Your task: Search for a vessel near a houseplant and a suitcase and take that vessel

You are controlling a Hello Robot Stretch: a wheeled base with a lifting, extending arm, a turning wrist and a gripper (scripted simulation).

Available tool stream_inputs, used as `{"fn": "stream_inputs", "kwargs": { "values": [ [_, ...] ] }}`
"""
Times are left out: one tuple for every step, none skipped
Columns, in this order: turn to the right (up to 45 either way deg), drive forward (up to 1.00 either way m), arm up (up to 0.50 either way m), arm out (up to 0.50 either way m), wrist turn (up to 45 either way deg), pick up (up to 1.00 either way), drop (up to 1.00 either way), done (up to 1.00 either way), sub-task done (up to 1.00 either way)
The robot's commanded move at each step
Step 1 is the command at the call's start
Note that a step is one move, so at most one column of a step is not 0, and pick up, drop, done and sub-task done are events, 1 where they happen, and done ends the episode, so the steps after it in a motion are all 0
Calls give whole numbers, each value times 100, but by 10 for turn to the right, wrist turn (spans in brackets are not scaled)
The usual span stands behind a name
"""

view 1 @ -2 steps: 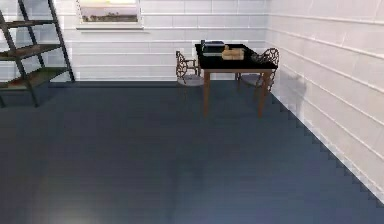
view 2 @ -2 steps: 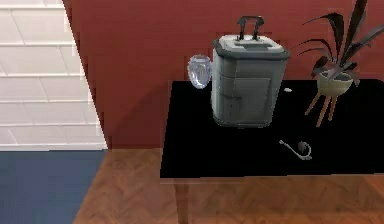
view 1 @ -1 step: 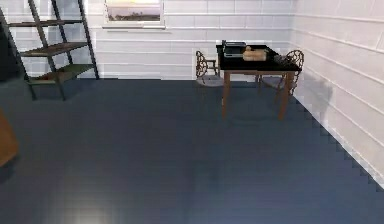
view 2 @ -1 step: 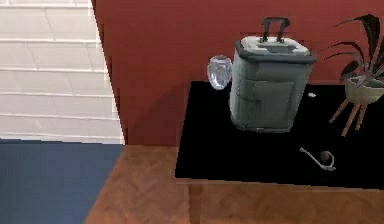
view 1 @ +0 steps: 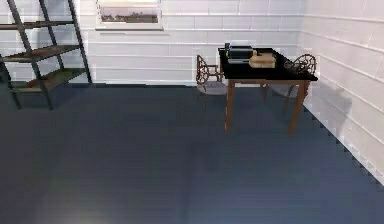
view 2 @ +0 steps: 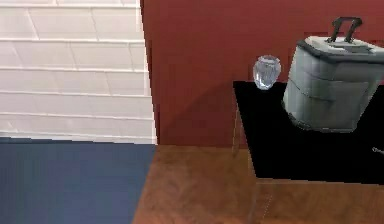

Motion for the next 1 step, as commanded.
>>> {"fn": "stream_inputs", "kwargs": {
  "values": [
    [450, 0, 0, 0, 0, 0, 0, 0, 0]
  ]
}}
